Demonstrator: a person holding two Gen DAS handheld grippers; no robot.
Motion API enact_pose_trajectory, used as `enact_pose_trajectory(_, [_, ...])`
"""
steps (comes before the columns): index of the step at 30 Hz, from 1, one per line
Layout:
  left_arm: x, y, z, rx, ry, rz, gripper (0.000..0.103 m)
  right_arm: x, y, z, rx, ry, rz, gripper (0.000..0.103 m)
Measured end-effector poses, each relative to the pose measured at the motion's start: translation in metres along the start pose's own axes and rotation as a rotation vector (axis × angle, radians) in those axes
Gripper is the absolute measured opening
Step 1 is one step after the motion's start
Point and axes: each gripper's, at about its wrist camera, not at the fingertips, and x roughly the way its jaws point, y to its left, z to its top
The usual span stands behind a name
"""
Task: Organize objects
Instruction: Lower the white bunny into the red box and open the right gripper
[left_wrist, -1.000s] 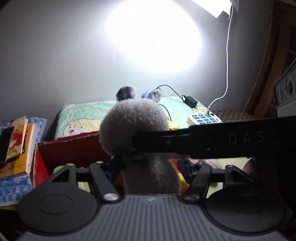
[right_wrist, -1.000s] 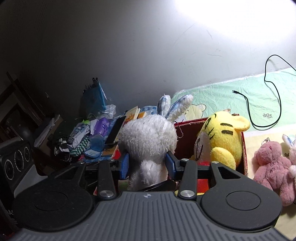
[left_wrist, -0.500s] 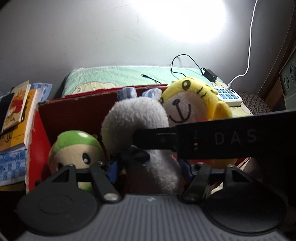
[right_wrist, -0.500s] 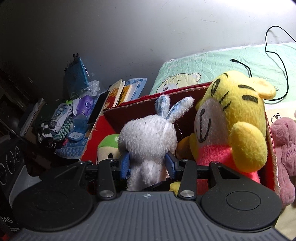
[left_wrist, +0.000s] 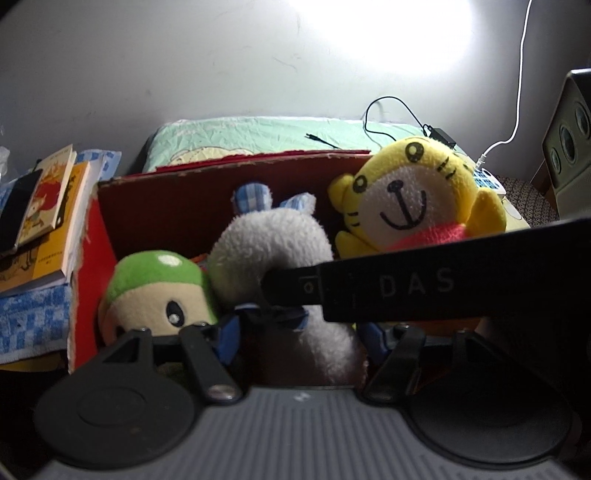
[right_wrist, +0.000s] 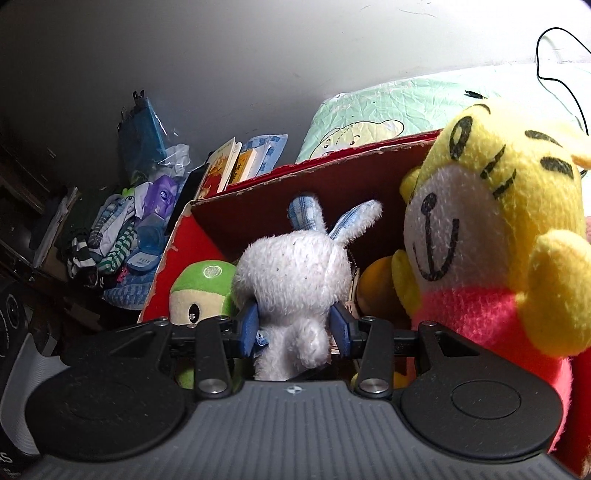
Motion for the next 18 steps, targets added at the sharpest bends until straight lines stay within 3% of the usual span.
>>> enact_pose_trajectory(18, [0.006, -0.012, 0.007, 0.019, 0.022, 0.007, 0.085, -0.031, -0.003, -0.003, 0.031, -0.09, -0.039, 0.047])
